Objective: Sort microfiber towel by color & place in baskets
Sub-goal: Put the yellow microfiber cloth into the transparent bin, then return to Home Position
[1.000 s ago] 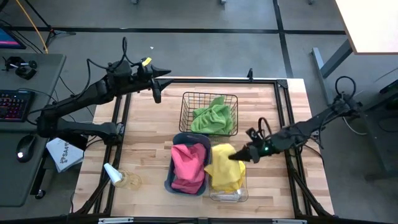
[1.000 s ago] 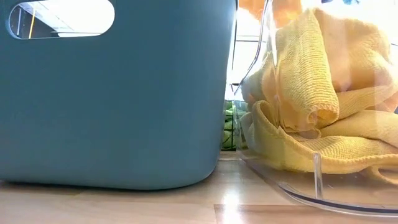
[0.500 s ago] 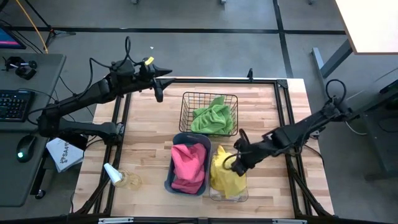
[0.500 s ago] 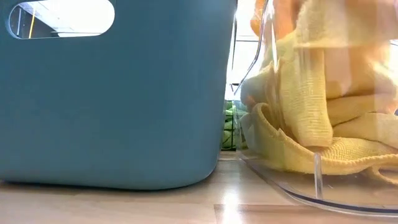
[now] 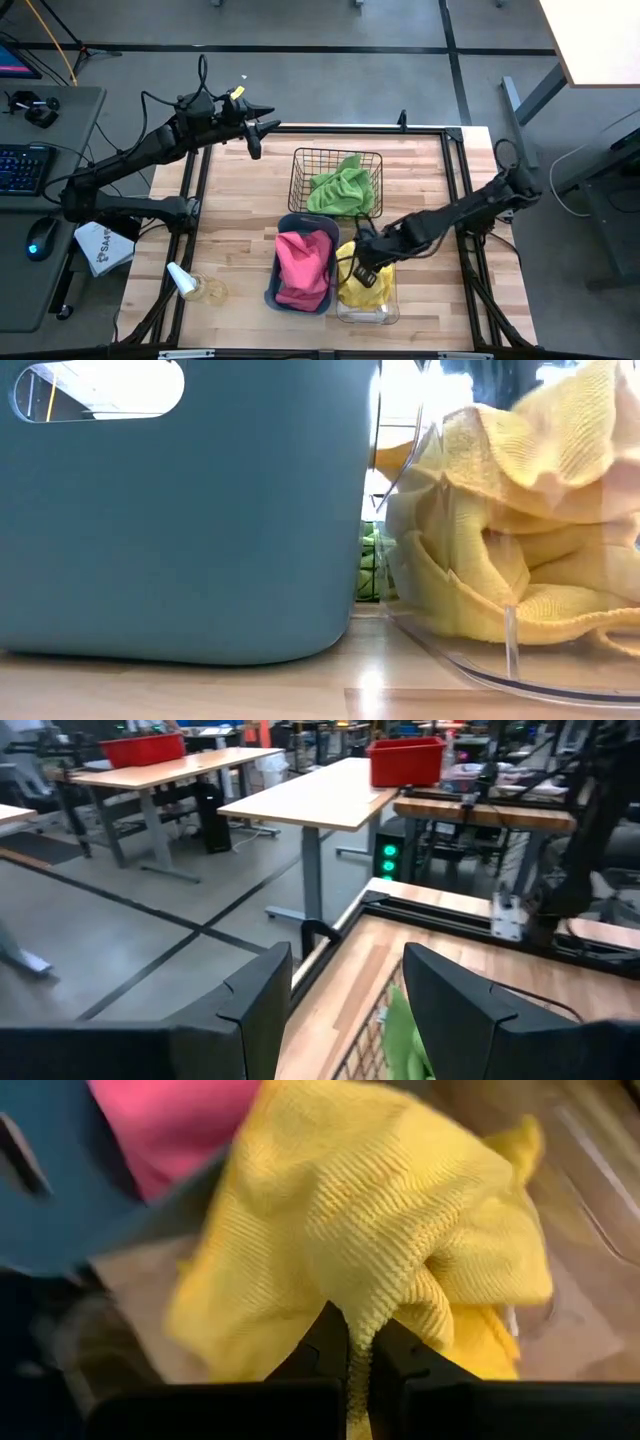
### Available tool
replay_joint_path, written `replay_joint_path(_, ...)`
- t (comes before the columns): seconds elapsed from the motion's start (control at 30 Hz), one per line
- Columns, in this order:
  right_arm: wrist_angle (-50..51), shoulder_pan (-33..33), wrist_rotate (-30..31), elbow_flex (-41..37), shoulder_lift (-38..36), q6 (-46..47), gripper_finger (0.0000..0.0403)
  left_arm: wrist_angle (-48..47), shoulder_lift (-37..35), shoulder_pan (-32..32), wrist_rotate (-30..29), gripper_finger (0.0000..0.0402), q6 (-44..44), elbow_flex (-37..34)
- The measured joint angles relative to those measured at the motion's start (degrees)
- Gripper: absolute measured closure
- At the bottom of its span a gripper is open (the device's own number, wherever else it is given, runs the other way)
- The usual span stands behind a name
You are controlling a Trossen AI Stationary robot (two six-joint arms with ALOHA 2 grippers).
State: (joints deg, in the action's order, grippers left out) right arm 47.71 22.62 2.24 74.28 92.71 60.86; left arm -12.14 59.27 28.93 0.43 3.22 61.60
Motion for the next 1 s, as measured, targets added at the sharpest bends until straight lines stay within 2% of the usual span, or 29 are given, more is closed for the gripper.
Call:
replay_joint_path(0.27,-0.58,0.47,0.02,-0.02,10.33,-18.54,0.04,-0.02,0.0,0.0,1.86,0.022,1.87,0.0)
replay_joint_path(0.4,-0.39,0.17,-2.88,-0.02,14.08,-22.64,0.0385,-0.04,0.0,0.0,1.85,0.022,1.92,0.0)
replay_joint_path(0.53,-0.33,-0.66,-4.27,-0.03,13.9,-22.22,0.0361,-0.04,0.0,0.0,1.87,0.022,1.95,-0.01)
replay_joint_path(0.67,1.48,-1.57,-5.49,-0.07,10.48,-22.01,0.0316,-0.04,0.0,0.1,1.91,0.022,2.03,-0.02)
replay_joint_path(1.0,7.91,-2.19,-6.89,-0.09,-2.79,-20.73,0.0151,-0.07,0.0,1.22,1.92,0.022,2.99,-0.02)
